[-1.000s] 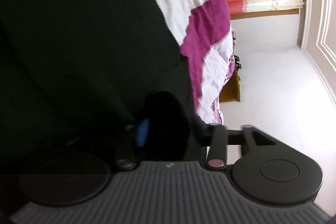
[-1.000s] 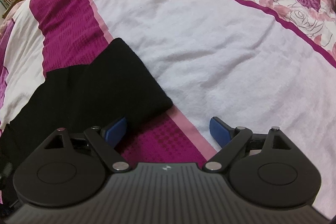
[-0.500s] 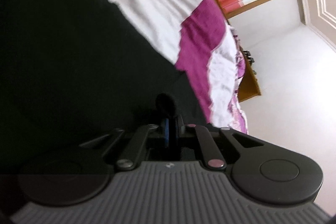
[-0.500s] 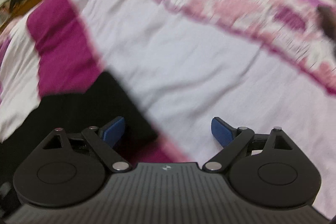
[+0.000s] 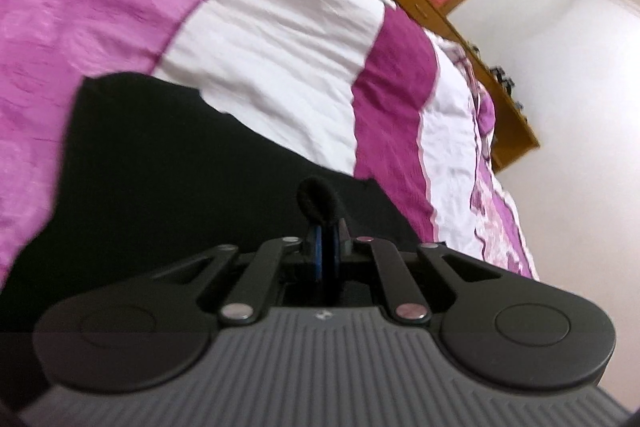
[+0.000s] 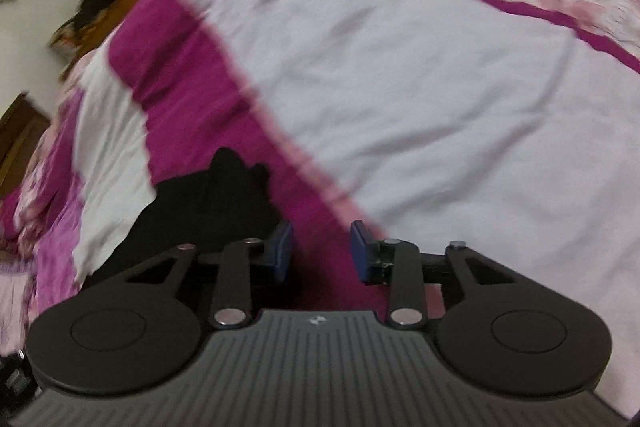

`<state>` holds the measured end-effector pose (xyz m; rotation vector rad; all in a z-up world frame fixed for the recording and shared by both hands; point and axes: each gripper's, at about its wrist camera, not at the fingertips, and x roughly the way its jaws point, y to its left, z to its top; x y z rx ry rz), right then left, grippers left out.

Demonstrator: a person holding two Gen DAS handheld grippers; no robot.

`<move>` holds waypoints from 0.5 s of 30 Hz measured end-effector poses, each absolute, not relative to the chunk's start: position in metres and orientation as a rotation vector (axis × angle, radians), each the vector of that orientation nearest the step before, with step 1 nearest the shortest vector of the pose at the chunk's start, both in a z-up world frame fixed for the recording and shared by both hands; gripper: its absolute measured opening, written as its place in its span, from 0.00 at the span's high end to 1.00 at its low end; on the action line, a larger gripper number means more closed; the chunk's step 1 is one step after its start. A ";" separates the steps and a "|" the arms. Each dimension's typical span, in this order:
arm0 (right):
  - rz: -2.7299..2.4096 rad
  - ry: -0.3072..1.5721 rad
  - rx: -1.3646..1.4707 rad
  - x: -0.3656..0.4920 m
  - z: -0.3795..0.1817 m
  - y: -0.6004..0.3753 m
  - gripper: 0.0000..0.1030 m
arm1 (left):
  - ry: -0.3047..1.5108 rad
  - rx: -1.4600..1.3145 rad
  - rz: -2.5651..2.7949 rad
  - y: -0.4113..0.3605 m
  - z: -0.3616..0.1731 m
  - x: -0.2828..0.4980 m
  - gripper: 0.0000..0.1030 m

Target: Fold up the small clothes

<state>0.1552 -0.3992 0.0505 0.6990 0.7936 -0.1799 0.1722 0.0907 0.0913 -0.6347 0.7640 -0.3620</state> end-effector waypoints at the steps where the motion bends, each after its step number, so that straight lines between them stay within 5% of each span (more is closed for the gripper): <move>1: -0.176 0.787 0.659 0.156 0.052 -0.393 0.62 | 0.758 -0.646 -0.358 0.098 0.092 0.170 0.93; 15: -0.203 0.775 0.584 0.169 0.045 -0.377 0.61 | 0.839 -0.661 -0.186 0.157 0.054 0.183 0.93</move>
